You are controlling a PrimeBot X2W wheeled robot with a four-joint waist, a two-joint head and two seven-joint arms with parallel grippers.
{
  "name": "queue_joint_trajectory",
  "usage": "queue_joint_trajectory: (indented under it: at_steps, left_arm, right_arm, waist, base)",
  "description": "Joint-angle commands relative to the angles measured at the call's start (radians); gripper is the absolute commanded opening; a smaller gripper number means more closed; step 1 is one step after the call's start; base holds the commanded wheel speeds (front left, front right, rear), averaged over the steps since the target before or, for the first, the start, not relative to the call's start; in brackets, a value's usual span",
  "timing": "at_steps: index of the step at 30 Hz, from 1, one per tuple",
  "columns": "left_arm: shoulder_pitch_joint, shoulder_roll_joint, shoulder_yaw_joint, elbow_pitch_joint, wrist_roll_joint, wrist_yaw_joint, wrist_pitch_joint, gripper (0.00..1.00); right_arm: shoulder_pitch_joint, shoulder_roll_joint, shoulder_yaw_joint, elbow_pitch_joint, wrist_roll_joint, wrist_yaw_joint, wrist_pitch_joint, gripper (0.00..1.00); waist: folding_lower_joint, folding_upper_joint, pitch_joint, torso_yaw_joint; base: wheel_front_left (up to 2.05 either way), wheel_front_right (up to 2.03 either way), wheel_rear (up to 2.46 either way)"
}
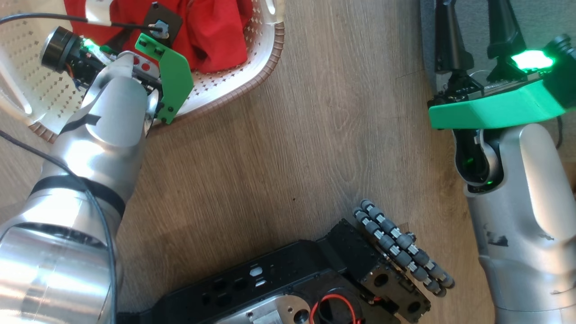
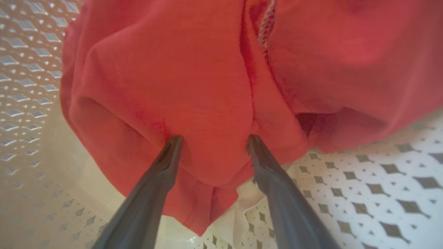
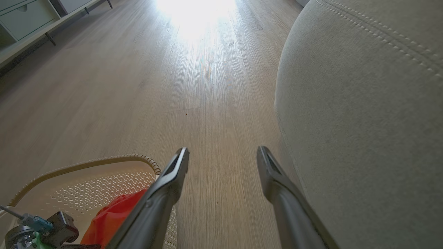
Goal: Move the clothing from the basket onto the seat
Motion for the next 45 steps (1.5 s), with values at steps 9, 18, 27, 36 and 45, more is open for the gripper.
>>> queue_joint_trajectory:
  at_steps: [9,18,27,36,45]
  left_arm:
    - [0.038,0.014,-0.025,-0.008,0.009,0.03,0.024,1.0]
    - [0.034,0.003,-0.021,-0.008,-0.025,0.04,0.006,0.0]
    - [0.023,-0.006,0.001,-0.013,-0.081,0.037,-0.107,0.0]
    - [0.04,-0.002,0.033,-0.012,-0.14,0.032,-0.201,0.0]
    - [0.115,-0.01,0.052,-0.067,-0.204,0.0,-0.236,0.0]
  right_arm:
    - [0.078,0.009,-0.013,-0.038,-0.025,0.0,-0.006,1.0]
    - [0.069,0.009,-0.018,-0.034,-0.032,0.0,-0.006,1.0]
    - [0.022,0.009,-0.023,-0.024,-0.039,0.0,-0.006,1.0]
    - [-0.048,0.009,0.002,0.01,-0.045,0.0,-0.006,1.0]
    - [-0.029,-0.005,-0.005,0.066,-0.092,0.0,-0.006,1.0]
  waist:
    - [0.0,0.0,0.003,0.012]
    - [0.0,0.0,-0.008,0.019]
    - [0.0,0.0,-0.035,0.02]
    - [0.0,0.0,-0.122,0.027]
    - [0.0,0.0,-0.283,0.11]
  base:
    - [0.0,0.0,0.0]
    - [0.0,0.0,0.0]
    - [0.0,0.0,0.0]
    - [0.0,0.0,0.0]
    - [0.0,0.0,0.0]
